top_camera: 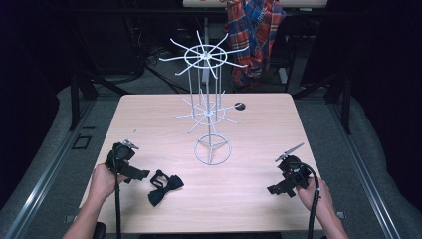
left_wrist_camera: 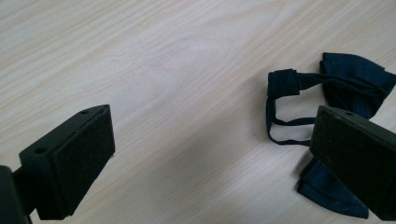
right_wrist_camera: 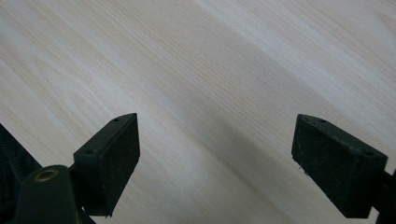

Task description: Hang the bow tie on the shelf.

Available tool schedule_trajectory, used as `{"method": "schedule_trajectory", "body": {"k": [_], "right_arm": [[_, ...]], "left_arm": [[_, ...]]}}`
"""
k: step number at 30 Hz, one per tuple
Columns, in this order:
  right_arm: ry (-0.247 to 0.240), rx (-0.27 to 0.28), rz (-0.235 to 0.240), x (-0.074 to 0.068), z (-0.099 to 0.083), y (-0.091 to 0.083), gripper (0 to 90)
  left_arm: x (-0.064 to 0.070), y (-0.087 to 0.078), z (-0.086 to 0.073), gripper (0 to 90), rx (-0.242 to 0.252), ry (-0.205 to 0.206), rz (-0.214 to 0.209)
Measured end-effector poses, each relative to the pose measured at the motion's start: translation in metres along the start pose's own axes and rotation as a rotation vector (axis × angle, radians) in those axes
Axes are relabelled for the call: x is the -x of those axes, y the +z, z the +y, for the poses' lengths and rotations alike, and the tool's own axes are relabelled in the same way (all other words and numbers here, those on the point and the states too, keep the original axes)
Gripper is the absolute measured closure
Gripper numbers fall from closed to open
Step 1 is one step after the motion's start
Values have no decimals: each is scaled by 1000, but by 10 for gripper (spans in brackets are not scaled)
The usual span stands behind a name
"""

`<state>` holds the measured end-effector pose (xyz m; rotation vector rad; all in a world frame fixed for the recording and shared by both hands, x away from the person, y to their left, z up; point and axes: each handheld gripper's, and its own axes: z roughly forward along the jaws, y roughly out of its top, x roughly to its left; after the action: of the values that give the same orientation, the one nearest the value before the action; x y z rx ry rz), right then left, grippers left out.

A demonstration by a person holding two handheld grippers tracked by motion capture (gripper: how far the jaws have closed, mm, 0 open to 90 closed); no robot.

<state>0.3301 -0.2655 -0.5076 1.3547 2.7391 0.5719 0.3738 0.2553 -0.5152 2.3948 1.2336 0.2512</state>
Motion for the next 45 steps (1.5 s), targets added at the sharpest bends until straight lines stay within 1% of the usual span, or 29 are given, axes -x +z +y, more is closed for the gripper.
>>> {"method": "schedule_trajectory", "body": {"k": [1,2,7,10,11,15,17,20,21,22,27,29,30,32,33,34,36,37,38,42,44,45], "right_arm": [[5,-8,3,0,0,0,151],[0,-13,6,1,0,0,151],[6,-11,15,0,-1,0,151],[3,-24,8,1,-1,1,151],[9,-22,14,1,-1,1,151],[11,-19,14,1,-2,1,151],[13,-19,14,0,-1,0,151],[3,-21,8,0,0,1,151],[7,-18,14,0,0,2,151],[1,-29,11,0,0,1,151],[23,-5,14,-1,-2,1,151],[20,-3,15,0,-3,1,151],[11,-10,14,0,-2,1,151],[10,-11,14,0,-2,1,151],[31,3,11,-2,-3,2,151],[17,-12,11,0,-2,1,151],[15,-16,10,0,-2,1,151],[21,-8,10,-1,-2,1,151],[24,-7,12,-1,-2,1,151],[13,-20,17,1,-2,1,151],[13,-20,17,1,-2,2,151],[11,-21,18,1,-2,2,151]], "left_arm": [[0,0,0,2,-2,3,5],[0,0,1,2,0,3,4],[-1,1,2,2,-8,6,-5],[0,1,2,1,-3,10,-11],[0,1,3,1,0,17,-8],[0,1,4,1,5,13,-15],[0,1,4,1,5,17,-15],[1,-1,4,1,10,24,-10],[2,-1,4,1,14,21,-7],[2,-2,5,1,19,25,0],[7,-1,9,1,23,40,-5],[8,0,11,0,24,44,-7],[8,0,12,0,24,48,-5],[9,0,12,0,22,50,-7],[11,2,14,0,22,49,-7],[11,2,14,0,22,49,-7],[13,3,15,0,23,60,-16],[15,4,17,0,24,63,-22],[16,4,18,1,21,69,-19],[21,9,22,4,2,93,-32],[23,11,23,6,-2,98,-33],[25,13,25,7,-11,109,-39]]}}
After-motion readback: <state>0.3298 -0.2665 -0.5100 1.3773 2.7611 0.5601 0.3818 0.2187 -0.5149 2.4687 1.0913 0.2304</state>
